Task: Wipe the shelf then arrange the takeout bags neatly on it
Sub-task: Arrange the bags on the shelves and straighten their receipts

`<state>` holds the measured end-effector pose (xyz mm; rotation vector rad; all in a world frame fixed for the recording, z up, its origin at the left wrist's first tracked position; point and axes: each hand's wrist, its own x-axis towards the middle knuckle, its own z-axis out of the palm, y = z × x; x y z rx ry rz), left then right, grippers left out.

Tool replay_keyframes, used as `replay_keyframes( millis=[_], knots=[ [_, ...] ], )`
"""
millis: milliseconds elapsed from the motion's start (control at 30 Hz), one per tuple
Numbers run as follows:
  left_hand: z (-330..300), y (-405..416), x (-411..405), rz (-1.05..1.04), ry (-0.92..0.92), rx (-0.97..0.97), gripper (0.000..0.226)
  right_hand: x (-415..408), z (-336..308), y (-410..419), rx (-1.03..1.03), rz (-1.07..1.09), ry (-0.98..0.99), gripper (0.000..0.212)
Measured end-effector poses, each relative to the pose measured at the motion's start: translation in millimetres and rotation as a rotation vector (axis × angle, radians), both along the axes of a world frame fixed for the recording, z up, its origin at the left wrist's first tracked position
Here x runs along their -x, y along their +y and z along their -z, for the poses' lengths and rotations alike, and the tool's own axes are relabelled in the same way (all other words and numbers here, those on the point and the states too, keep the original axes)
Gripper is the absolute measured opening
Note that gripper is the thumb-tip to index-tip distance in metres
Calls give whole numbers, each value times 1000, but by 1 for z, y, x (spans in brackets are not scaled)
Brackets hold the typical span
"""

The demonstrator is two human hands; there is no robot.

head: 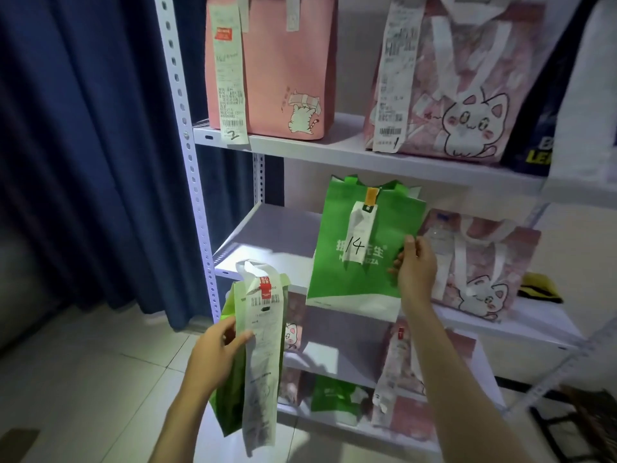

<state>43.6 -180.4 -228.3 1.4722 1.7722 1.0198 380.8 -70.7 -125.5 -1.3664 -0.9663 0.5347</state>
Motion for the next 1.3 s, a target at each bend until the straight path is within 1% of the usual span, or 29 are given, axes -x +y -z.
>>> replay_keyframes(
  millis=[100, 200, 400, 500, 667, 800, 867, 967, 1033, 1100, 1133, 1233, 1300],
  knots=[
    [1, 7, -2, -13, -6, -5, 24, -5, 4, 22, -5, 8, -31, 22],
    [3, 13, -4, -38, 2, 7, 25, -9, 16, 44, 6, 2, 20, 21],
    [7, 16, -10, 11, 66, 17, 21, -15, 38, 74, 17, -39, 35, 20],
    [9, 18, -8, -2, 65, 35, 17, -18, 40, 84, 30, -43, -3, 22],
    [13, 16, -6, 11, 73, 45, 23, -23, 41, 94, 28, -57, -30, 21],
    [19, 13, -6, 32, 92, 48, 21, -24, 40, 93, 49, -69, -33, 16],
    [20, 12, -7, 41, 81, 42, 19, -24, 40, 88, 68, -38, -15, 16],
    [24, 8, -7, 64, 46, 42, 18, -23, 43, 68, 95, 2, -8, 34],
    [28, 6, -7, 95, 36, 39, 20, -19, 50, 48, 115, -25, 16, 43],
    [33, 3, -11, 129, 32, 31, 19, -13, 61, 24, 178, -81, 11, 47],
    [35, 2, -14, 146, 27, 28, 19, -8, 69, 11, 222, -107, -14, 45],
    [39, -3, -24, 213, -18, 26, 16, 8, 98, -33, 348, -206, -98, 25],
    [41, -5, -30, 269, -53, 29, 17, 18, 119, -65, 440, -319, -153, 19]
  ],
)
